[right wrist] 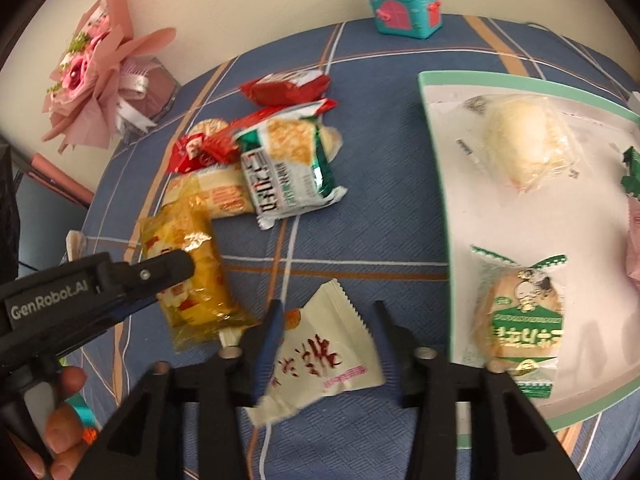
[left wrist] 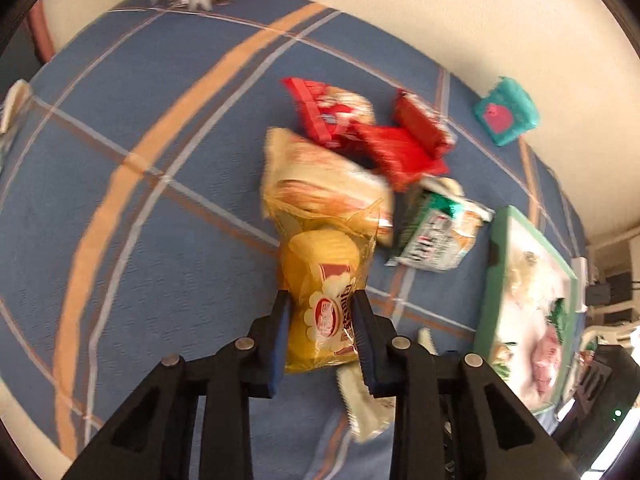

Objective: Organize snacks
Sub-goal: 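Grasp the yellow wrapped bread pack with the left gripper while the right lifts the white pastry, then carry the yellow bread pack and white pastry over the white tray with both grippers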

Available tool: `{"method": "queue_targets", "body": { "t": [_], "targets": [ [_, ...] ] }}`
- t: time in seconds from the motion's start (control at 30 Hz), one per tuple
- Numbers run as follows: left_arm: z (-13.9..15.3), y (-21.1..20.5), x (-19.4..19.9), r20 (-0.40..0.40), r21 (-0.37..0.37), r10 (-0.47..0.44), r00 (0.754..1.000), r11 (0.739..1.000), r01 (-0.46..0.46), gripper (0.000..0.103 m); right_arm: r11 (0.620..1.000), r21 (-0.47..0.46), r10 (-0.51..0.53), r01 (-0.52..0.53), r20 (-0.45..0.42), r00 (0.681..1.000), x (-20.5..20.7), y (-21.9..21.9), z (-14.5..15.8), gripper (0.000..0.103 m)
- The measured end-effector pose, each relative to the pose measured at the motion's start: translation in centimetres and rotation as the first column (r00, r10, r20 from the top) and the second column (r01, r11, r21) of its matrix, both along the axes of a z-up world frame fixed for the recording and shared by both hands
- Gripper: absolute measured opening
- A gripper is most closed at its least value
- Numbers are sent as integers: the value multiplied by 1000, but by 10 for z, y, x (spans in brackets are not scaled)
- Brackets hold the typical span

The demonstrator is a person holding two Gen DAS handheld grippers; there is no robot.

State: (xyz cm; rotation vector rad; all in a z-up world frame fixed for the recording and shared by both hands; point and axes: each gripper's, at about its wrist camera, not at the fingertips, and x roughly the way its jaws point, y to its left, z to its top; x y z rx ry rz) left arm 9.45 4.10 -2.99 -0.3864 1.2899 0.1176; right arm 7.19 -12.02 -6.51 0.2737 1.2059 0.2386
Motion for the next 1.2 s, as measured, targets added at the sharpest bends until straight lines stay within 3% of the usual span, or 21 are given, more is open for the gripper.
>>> {"method": "queue_targets", "body": {
  "t": [0.17, 0.33, 0.53, 0.73, 0.83, 1.2],
  "targets": [
    [-5, 19, -4, -22, -17, 47, 999, 999, -47, 31, 992, -45, 120, -119, 6, 993, -6, 22, -2, 75],
    [-5, 24, -4, -25, 10, 51, 998, 999, -51, 31, 973, -80, 219, -218, -3, 976, -13, 40, -7, 87],
    [-5, 22, -4, -26, 35, 36, 999, 999, -35, 31, 951, -154, 267, -266, -14, 963, -18, 53, -15, 90],
    [-6, 17, -1, -26, 53, 27, 999, 998, -25, 31, 928, -245, 284, -281, -24, 958, -23, 68, -20, 89],
    [-6, 15, 2, -27, 60, 24, 999, 998, -23, 31, 925, -260, 279, -277, -27, 960, -27, 67, -19, 81],
    [-7, 8, 6, -20, 76, 25, 999, 997, -24, 30, 963, -174, 204, -208, -37, 978, -28, 38, -15, 58]
  ]
}}
